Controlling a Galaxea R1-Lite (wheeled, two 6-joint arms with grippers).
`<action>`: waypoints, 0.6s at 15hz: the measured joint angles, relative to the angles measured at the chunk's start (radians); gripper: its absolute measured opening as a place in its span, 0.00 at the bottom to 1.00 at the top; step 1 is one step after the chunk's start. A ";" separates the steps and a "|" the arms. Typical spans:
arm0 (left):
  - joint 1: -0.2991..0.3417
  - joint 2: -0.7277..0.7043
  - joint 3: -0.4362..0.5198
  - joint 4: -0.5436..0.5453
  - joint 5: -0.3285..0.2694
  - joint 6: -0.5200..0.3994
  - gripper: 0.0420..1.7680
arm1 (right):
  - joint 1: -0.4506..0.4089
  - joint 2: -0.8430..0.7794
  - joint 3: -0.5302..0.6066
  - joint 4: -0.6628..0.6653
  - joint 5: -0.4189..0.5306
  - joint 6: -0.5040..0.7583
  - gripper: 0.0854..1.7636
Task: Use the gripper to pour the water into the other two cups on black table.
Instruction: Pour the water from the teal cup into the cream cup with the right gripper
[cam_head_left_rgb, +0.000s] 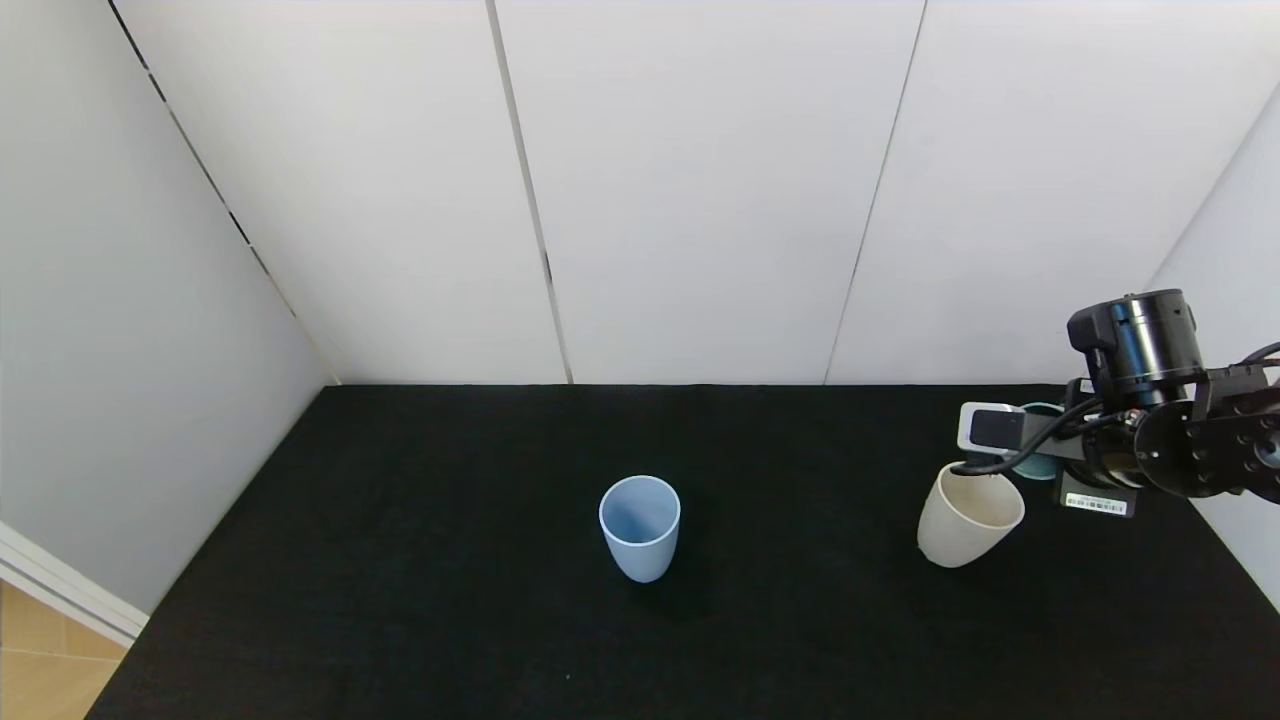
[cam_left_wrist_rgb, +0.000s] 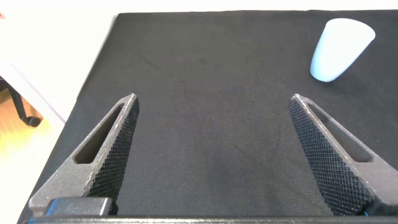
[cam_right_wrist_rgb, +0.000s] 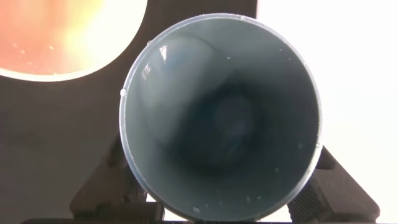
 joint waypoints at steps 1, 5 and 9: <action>0.000 0.000 0.000 0.000 0.000 0.000 0.97 | 0.005 0.002 -0.002 -0.002 -0.016 -0.016 0.66; 0.000 0.000 0.000 0.000 0.000 0.000 0.97 | 0.029 0.013 -0.010 -0.004 -0.081 -0.069 0.66; 0.000 0.000 0.000 0.000 0.000 0.000 0.97 | 0.051 0.022 -0.022 -0.004 -0.124 -0.101 0.66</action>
